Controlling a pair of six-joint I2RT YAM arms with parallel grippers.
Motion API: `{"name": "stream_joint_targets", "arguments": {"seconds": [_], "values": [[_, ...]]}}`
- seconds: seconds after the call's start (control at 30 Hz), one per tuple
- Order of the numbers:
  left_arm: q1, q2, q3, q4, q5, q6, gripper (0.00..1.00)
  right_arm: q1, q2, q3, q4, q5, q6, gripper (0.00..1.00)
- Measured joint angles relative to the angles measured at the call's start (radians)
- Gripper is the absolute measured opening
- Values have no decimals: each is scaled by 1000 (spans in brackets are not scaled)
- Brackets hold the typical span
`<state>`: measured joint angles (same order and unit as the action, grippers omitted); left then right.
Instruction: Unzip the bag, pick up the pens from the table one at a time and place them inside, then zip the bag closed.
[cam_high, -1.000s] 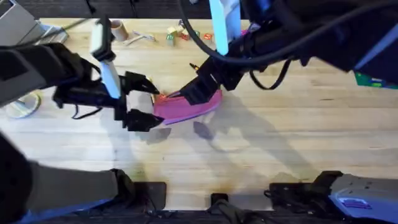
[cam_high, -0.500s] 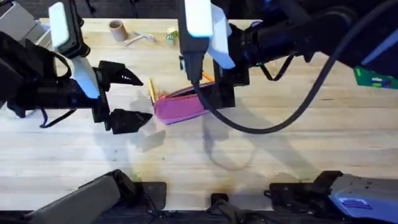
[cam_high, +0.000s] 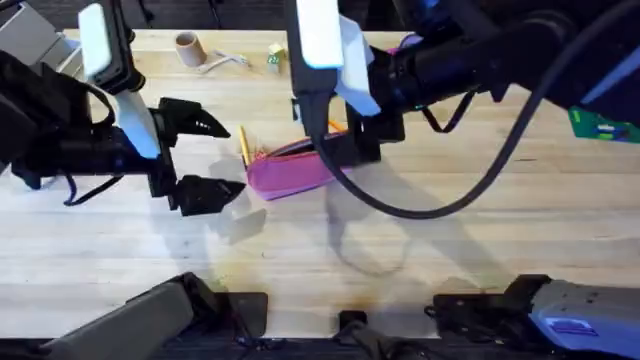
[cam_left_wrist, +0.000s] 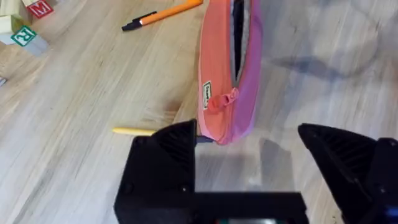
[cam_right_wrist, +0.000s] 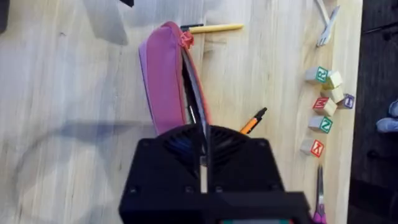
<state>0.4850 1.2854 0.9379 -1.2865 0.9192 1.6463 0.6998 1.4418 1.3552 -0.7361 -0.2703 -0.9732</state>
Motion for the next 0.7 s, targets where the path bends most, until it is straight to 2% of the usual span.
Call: {"name": "stream_joint_targets", "arguments": {"seconds": [0.13,0.17,0.5,0.7], "values": [[0,0,0,0,0,0,995,0,0,0,0,0,1,77],[0,0,0,0,0,0,996,0,0,0,-1,0,0,33],[0,0,0,0,0,0,996,0,7,0,-1,0,0,31],[0,0,0,0,0,0,996,0,85,0,-1,0,0,31]]}}
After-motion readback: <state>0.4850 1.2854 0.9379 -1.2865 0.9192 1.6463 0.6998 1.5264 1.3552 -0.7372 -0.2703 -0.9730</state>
